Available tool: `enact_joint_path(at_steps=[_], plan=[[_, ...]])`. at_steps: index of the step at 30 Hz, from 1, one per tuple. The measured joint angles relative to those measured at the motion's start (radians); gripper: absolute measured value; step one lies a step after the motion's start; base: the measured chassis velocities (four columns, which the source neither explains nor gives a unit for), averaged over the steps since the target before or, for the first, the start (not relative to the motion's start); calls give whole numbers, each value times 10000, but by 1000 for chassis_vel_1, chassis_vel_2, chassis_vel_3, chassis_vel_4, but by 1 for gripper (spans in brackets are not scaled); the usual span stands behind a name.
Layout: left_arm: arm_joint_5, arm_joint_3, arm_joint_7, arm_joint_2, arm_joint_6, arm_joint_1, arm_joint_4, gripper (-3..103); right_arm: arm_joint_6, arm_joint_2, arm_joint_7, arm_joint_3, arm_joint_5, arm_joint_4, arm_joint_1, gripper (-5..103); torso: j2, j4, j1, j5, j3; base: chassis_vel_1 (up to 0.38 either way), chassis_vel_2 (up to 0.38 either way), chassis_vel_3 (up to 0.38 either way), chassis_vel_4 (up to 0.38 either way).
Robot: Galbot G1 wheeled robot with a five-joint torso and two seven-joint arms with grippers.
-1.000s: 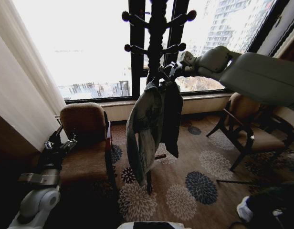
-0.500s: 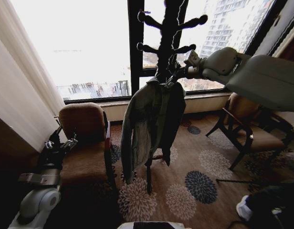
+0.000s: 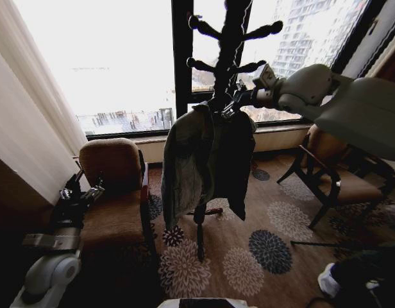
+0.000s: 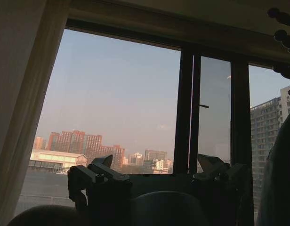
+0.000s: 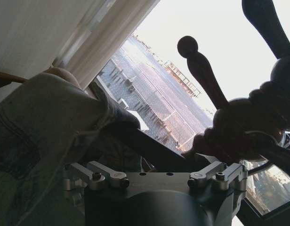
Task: Pick up the clothes from the bed and hang them on the clothes hanger.
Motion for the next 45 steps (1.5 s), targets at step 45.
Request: enact_joint_path(at_steps=[45], plan=[[1403,345,-412,-361,467,842,-1213,100,2708,-5571,5457,7727,2245,4252,-8869,100,1,-8,-4,1,1,0,0,0,0]])
